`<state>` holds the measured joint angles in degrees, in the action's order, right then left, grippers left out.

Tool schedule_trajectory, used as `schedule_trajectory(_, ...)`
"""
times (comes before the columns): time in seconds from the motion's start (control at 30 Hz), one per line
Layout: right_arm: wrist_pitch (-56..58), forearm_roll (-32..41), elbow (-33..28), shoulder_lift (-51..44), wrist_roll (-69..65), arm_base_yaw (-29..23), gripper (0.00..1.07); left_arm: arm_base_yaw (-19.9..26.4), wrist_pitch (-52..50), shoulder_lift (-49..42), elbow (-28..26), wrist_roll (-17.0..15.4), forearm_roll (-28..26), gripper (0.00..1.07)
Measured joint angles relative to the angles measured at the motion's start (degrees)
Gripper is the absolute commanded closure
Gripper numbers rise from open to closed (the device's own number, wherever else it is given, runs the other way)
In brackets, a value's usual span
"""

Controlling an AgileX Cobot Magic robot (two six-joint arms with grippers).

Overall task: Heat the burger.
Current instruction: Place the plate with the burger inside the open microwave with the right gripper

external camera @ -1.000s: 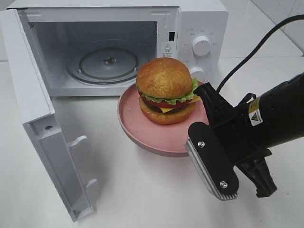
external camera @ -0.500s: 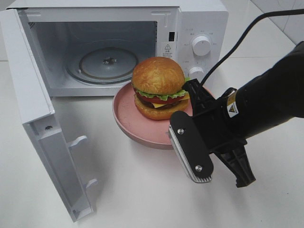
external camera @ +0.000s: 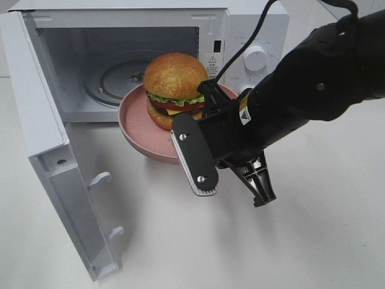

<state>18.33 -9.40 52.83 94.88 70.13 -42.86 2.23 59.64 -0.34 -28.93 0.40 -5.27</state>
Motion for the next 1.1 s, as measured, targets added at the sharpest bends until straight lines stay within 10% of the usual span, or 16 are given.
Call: schedule_trajectory(1.1, 4.64, -1.55, 21.14, 16.9, -7.51, -2.46, 1.07, 0.0, -0.06, 0.0, 0.0, 0.0, 0.0, 0.07)
